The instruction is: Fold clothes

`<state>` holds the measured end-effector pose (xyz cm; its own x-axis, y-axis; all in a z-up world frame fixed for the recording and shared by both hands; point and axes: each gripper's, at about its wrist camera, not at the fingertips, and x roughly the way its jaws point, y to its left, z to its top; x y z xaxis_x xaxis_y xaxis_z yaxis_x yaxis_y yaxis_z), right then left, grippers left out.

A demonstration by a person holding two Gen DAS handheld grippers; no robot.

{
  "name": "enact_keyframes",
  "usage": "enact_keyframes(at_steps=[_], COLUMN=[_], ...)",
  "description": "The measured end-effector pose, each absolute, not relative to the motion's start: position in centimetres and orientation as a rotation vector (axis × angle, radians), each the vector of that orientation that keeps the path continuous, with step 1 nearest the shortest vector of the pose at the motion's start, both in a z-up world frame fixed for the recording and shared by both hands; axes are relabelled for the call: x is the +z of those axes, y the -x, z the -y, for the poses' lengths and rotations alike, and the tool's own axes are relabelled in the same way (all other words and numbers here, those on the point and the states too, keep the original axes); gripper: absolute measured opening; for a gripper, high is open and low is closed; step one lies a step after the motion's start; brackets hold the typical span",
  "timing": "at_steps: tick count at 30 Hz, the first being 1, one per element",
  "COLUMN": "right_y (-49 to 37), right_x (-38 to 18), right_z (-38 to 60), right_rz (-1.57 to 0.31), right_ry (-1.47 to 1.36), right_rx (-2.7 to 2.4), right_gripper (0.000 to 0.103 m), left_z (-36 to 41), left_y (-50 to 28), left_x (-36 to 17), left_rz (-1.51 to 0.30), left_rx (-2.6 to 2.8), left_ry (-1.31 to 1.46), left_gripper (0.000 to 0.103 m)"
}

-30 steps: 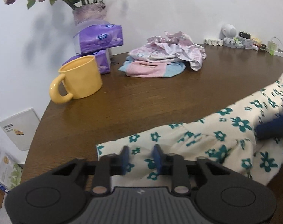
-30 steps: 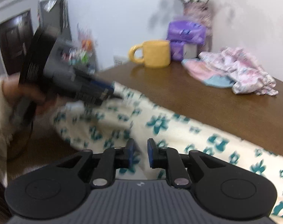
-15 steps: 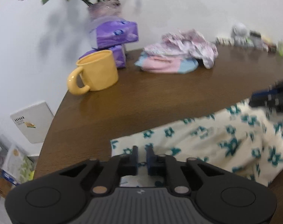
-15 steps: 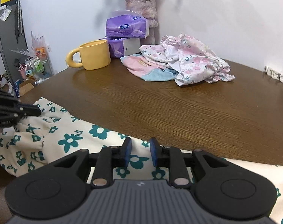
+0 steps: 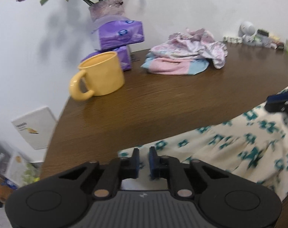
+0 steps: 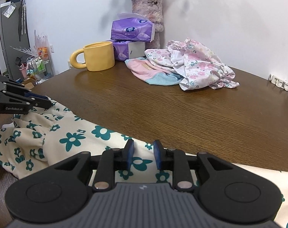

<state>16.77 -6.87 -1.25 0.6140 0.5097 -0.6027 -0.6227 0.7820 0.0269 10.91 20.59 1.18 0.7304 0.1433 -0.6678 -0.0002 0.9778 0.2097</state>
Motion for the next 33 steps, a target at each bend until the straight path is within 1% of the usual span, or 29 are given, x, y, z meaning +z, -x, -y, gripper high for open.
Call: enact_keyframes(at_steps=[5, 7, 8, 9, 10, 12, 14, 17, 18, 19, 20, 21, 25, 31, 33], right_y=[-16.7, -16.7, -16.7, -16.7, -16.7, -16.7, -16.7, -16.7, -16.7, -16.7, -16.7, -16.7, -16.6, -16.6, -16.6], right_x=[-1.2, -1.2, -1.2, -1.2, -1.2, -1.2, -1.2, -1.2, -1.2, -1.2, -1.2, -1.2, -1.3, -1.3, -1.3], right_z=[6.8, 6.8, 6.8, 6.8, 6.8, 6.8, 6.8, 6.8, 6.8, 6.8, 6.8, 6.8, 6.9, 6.8, 6.8], right_rz=[-0.627, -0.625, -0.623, -0.622, -0.622, -0.622, -0.622, -0.621, -0.621, -0.621, -0.621, -0.62, -0.618, -0.613, -0.613], right_ry=[0.195, 0.198, 0.2, 0.2, 0.2, 0.2, 0.2, 0.2, 0.2, 0.2, 0.2, 0.2, 0.202, 0.21, 0.209], right_rx=[0.657, 0.657, 0.657, 0.657, 0.657, 0.657, 0.657, 0.658, 0.658, 0.658, 0.658, 0.658, 0.661, 0.663, 0.664], right_gripper=[0.022, 0.022, 0.022, 0.022, 0.023, 0.023, 0.023, 0.023, 0.023, 0.023, 0.023, 0.023, 0.023, 0.023, 0.023], left_z=[-21.5, -22.4, -22.8, -23.3, -23.6, -23.9, -24.0, -23.5, -23.2, -22.9, -22.6, -22.2, -20.6, -21.7, -22.3], left_y=[-10.3, -10.0, -9.9, -9.8, -9.6, -9.6, -10.0, -10.7, -11.0, -11.1, -11.2, -11.3, -10.8, -10.0, -9.7], left_x=[1.1, 1.3, 1.5, 1.7, 1.8, 2.0, 1.9, 1.5, 1.4, 1.4, 1.4, 1.4, 1.2, 1.0, 1.1], left_rz=[-0.74, -0.731, -0.725, -0.72, -0.711, -0.703, -0.714, -0.738, -0.741, -0.741, -0.743, -0.745, -0.739, -0.728, -0.728], left_rx=[0.124, 0.136, 0.142, 0.148, 0.159, 0.178, 0.175, 0.159, 0.16, 0.151, 0.142, 0.135, 0.162, 0.245, 0.244], left_ry=[-0.184, -0.103, -0.057, -0.011, 0.021, 0.049, 0.079, 0.078, 0.064, 0.059, 0.048, 0.029, -0.101, -0.096, -0.057], left_gripper=[0.005, 0.01, 0.013, 0.02, 0.025, 0.042, 0.044, 0.042, 0.038, 0.029, 0.008, 0.003, 0.003, 0.002, 0.003])
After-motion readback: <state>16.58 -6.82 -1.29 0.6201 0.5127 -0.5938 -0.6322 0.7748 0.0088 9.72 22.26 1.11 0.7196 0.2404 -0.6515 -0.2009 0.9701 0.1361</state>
